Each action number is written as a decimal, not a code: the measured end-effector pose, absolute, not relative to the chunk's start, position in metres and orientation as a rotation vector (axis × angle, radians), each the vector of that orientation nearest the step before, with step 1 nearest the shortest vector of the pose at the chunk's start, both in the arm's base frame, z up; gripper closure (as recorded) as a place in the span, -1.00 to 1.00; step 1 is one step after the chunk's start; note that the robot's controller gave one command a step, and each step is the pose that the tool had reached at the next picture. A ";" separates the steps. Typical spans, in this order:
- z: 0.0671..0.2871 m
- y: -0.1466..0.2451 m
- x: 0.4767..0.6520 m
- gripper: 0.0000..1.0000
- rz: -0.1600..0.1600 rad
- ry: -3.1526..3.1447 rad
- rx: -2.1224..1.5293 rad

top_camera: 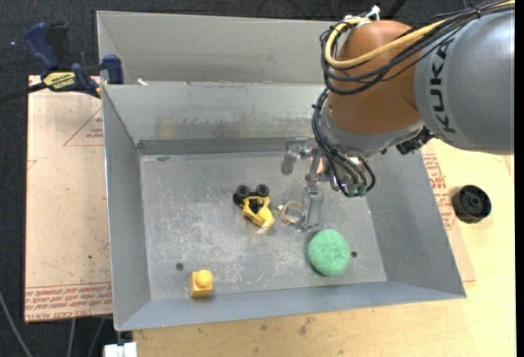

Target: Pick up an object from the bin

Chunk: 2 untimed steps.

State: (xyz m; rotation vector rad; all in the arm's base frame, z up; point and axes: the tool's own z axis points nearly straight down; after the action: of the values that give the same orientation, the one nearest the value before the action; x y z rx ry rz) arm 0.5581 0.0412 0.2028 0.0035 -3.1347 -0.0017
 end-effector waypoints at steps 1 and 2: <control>0.208 0.041 0.560 -1.00 -0.002 -3.143 0.002; 0.166 0.079 0.571 -1.00 -0.001 -3.153 -0.003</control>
Offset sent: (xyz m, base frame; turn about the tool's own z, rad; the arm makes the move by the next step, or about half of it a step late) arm 0.0166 0.0756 -0.0825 -0.0007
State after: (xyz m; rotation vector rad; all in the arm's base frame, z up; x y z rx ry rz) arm 0.5705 0.0785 0.1660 -0.0033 -3.1527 -0.0011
